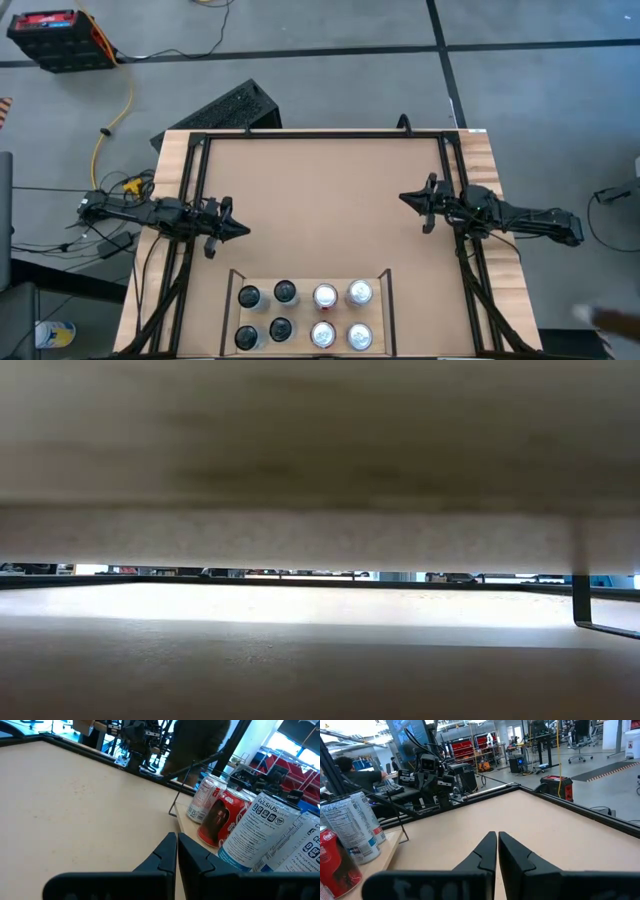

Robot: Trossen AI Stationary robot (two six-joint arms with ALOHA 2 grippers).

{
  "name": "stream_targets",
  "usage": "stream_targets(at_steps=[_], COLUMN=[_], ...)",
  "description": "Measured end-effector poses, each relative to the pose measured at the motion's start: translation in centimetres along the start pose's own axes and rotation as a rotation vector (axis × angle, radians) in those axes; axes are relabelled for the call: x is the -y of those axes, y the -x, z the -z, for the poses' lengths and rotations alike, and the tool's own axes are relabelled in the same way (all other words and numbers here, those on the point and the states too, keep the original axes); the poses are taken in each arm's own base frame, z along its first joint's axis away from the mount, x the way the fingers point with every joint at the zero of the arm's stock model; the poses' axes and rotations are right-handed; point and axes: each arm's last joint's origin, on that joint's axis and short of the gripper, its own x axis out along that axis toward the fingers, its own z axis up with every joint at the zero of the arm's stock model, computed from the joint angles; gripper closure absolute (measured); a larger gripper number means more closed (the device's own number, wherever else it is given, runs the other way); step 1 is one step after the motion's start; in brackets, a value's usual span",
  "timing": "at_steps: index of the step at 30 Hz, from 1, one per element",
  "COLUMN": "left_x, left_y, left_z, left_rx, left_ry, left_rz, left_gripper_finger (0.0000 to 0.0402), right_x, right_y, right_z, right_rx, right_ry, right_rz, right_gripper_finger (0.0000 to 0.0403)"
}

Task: Place canned beverage on shelf
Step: Return to Home Position

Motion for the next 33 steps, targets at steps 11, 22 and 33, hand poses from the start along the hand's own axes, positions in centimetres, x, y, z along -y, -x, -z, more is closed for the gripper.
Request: stream_targets(at_steps=[11, 22, 33], left_x=[0.0, 0.0, 0.14], left_y=[0.0, 0.0, 0.03], left_z=[0.0, 0.0, 0.05], left_rx=[0.0, 0.0, -0.004], left_ry=[0.0, 0.0, 0.001], left_rz=[0.0, 0.0, 0.016], left_gripper_finger=[0.0401, 0.0401, 0.0401], right_x=[0.0, 0.0, 0.0], right_y=[0.0, 0.0, 0.0], right_z=[0.0, 0.0, 0.0], right_rx=[0.0, 0.0, 0.0], right_ry=[0.0, 0.0, 0.0], right_rz=[0.0, 0.0, 0.0], right_gripper_finger=[0.036, 0.036, 0.036])
